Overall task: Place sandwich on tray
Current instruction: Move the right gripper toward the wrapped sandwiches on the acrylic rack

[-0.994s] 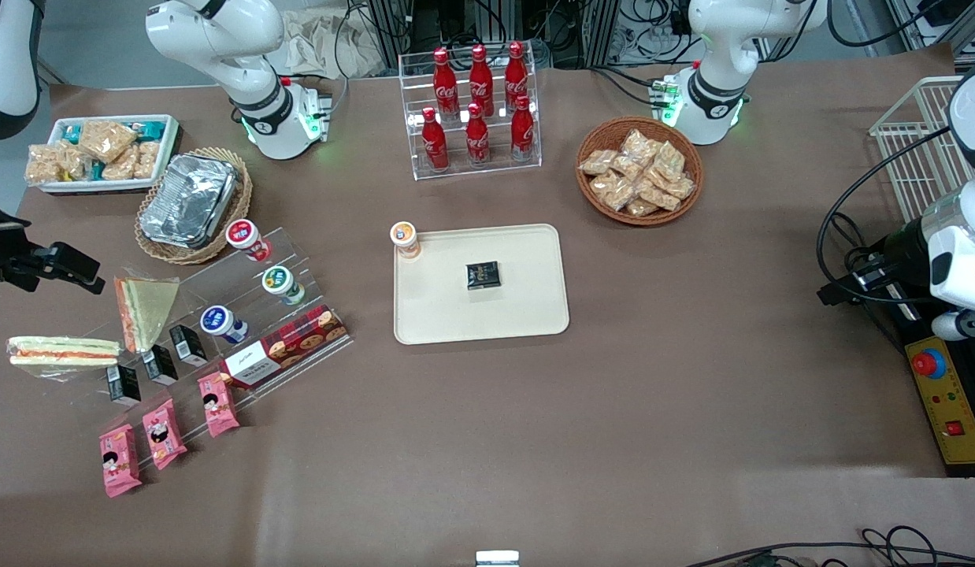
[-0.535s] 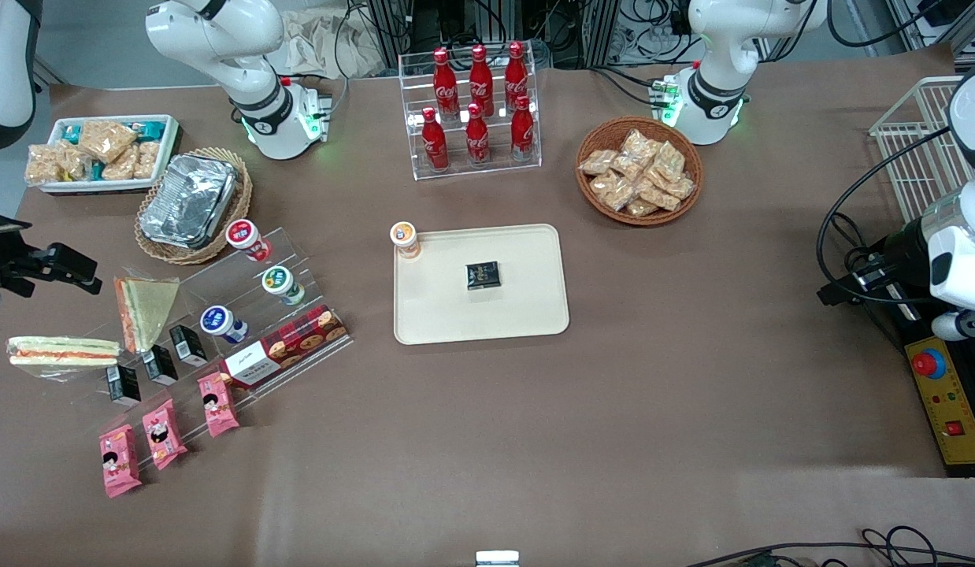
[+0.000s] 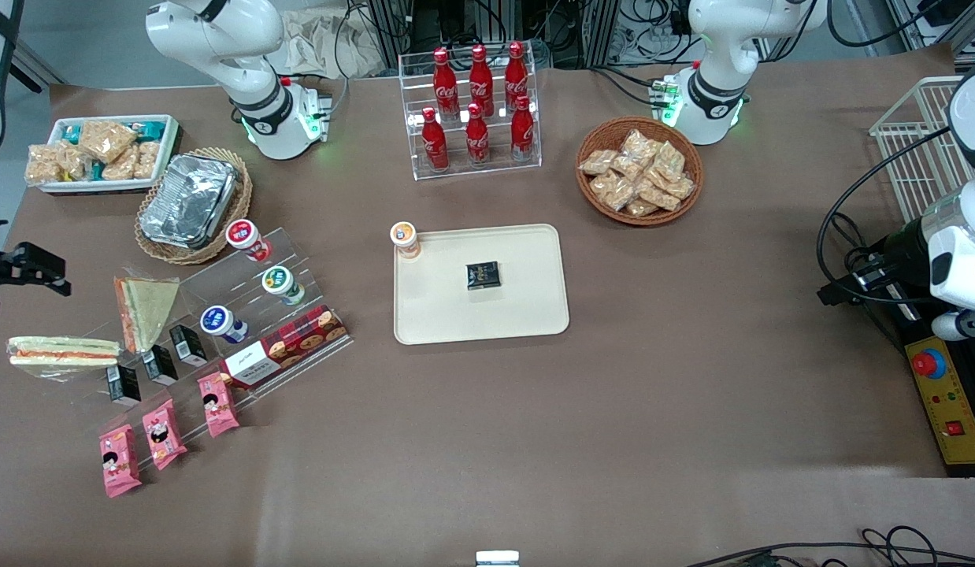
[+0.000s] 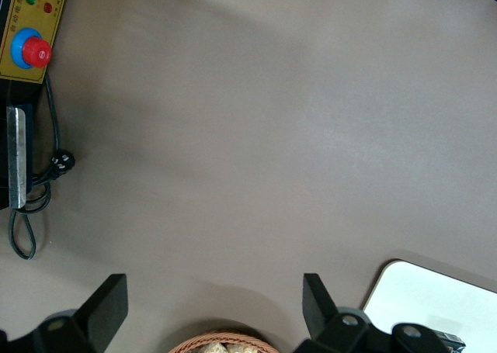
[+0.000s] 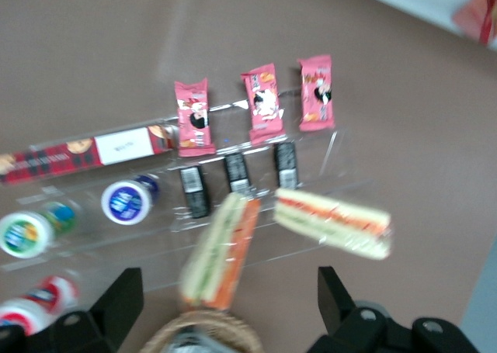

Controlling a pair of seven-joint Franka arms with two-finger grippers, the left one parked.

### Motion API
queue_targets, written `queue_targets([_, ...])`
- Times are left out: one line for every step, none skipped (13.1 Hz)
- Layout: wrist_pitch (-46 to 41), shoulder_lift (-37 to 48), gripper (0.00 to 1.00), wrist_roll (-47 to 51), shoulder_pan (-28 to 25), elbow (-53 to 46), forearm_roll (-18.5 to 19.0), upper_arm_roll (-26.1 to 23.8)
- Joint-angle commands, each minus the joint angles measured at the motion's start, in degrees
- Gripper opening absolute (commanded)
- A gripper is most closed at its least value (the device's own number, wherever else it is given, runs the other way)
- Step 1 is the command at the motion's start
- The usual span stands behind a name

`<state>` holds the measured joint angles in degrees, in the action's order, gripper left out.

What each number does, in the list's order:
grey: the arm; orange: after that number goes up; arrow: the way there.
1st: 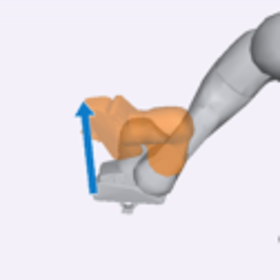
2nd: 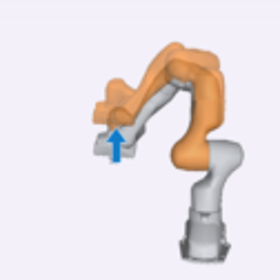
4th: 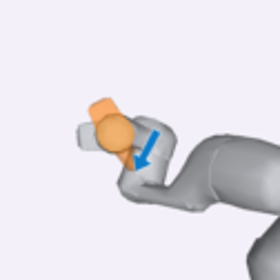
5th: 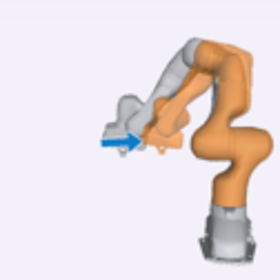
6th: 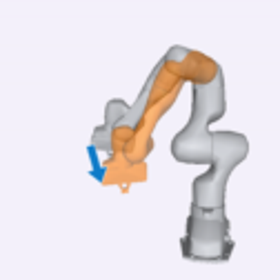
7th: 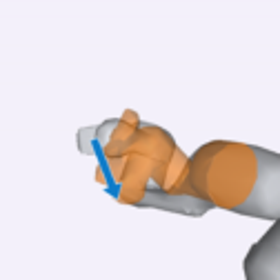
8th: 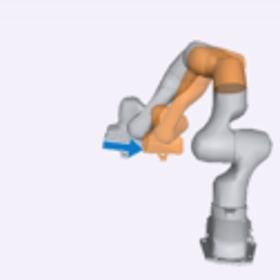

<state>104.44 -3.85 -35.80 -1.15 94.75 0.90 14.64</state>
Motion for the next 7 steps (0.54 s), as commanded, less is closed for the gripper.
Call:
queue_targets([4.0, -2.4, 1.0, -14.1, 0.1, -0.9, -0.2, 3.0])
queue_targets([5.5, -2.9, 1.0, -18.2, 0.1, -0.9, -0.3, 4.1])
queue_targets([6.6, -3.5, 1.0, -22.7, 0.1, -0.9, -0.3, 5.0])
queue_targets([8.0, -4.4, 1.0, -28.4, 0.1, -0.9, -0.3, 5.6])
queue_targets([9.1, -5.1, 1.0, -34.9, 0.2, -0.9, -0.4, 6.1])
queue_targets([10.0, -6.0, 1.0, -40.7, 1.1, -1.0, -0.5, 6.3])
queue_targets([10.5, -7.0, 1.0, -44.2, 2.2, -1.0, -1.2, 6.3])
